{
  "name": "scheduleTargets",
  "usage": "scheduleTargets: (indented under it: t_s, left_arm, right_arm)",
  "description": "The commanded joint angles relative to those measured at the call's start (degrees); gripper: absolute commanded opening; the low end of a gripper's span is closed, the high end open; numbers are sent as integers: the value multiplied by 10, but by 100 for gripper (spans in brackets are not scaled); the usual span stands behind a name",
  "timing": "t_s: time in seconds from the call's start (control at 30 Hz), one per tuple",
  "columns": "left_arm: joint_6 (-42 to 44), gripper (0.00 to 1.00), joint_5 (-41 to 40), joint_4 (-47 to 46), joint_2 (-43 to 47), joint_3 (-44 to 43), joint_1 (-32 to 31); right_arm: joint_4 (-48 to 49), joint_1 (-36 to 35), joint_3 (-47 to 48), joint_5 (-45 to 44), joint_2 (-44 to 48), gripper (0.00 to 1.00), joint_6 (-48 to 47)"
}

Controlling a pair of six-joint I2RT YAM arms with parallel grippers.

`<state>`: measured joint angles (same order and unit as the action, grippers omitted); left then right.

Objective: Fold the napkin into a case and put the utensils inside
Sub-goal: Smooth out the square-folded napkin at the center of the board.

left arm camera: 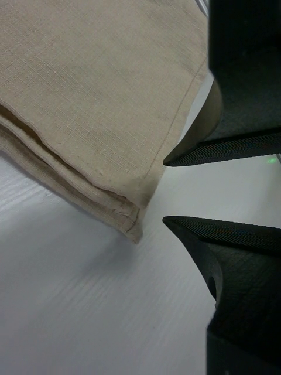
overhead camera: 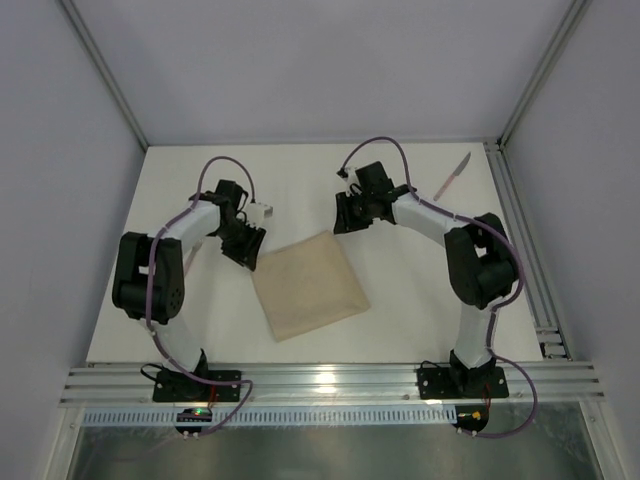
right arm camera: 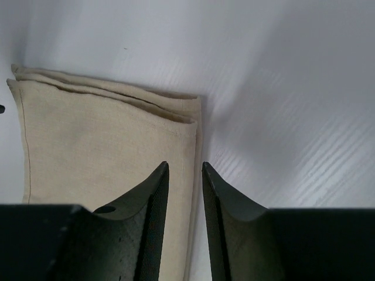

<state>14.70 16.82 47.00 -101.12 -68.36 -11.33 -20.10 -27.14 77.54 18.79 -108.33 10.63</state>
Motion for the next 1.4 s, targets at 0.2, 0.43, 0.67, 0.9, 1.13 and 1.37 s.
scheduleTargets:
  t_s: [0.2,0.43,0.67,0.9,1.13,1.37]
  left_arm:
    - [-14,39,0,-46,-43,-29,-19]
    - [-19,34,10,-63,-36,-29,-19]
    - [-16,27,4,-74,-49,-32,-26]
    - [-19,3,-13,-83,-35,-33,-31]
    - [-14,0,-20,-67,10,-26,-30]
    - [-1,0,-38,-40,51,-11,-30]
  right_arm:
    - [31,0,73,50,-78,34,-26]
    - [30,0,71,62,-101,33,-28]
    - [30,0,68,80,-95,5,-27]
    - [35,1,51,89,-69,4,-40]
    - [66,-2,37,116,-43,4,-40]
    - [67,-2,52,102,-66,4,-19]
